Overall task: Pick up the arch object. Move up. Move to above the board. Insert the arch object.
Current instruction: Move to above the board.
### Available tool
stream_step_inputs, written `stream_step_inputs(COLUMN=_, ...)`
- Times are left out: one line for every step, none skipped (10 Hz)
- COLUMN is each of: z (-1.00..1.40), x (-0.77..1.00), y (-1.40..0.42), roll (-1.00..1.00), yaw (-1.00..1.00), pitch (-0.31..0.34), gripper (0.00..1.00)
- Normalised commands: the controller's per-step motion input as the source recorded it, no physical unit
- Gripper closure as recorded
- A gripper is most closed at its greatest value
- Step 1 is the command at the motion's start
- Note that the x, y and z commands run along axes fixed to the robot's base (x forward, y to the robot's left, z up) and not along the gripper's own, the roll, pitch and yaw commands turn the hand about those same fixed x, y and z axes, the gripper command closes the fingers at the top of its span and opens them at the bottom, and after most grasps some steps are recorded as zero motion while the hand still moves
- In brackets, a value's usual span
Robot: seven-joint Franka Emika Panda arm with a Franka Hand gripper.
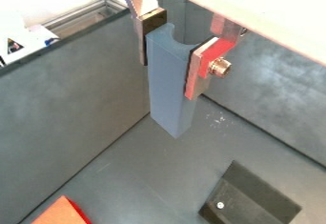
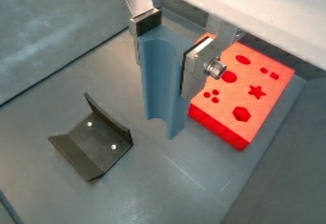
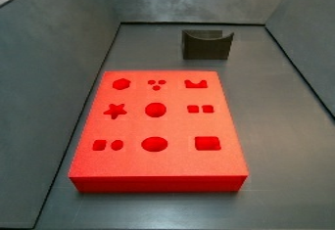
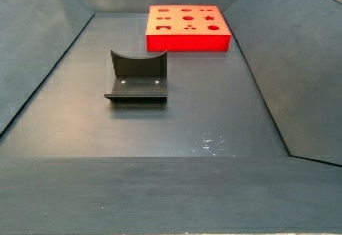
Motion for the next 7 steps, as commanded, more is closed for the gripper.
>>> stream_step_inputs(z=0.12, x=0.12, y=-1.00, roll=-0.05, yaw=0.08, pitch=0.131, gripper=1.00)
stream_step_inputs(z=0.08, x=0.13, y=-1.00, roll=0.00, yaw=0.07, pitch=0.132, gripper=1.00)
stream_step_inputs(z=0.09, x=0.14, y=-1.00, roll=0.03, yaw=0.05, pitch=0.138, gripper=1.00)
stream_step_inputs(z=0.10, x=0.15, y=-1.00, roll=0.00, yaw=0.02, pitch=0.144, gripper=1.00)
stream_step_inputs(z=0.10, x=0.16, y=-1.00, roll=-0.01, yaw=0.02, pitch=0.147, gripper=1.00)
stream_step_inputs(z=0.10, x=0.18, y=-1.00, roll=0.01, yaw=0.01, pitch=0.136, gripper=1.00)
stream_step_inputs(z=0.10, x=0.19, y=-1.00, roll=0.00, yaw=0.01, pitch=0.133, gripper=1.00)
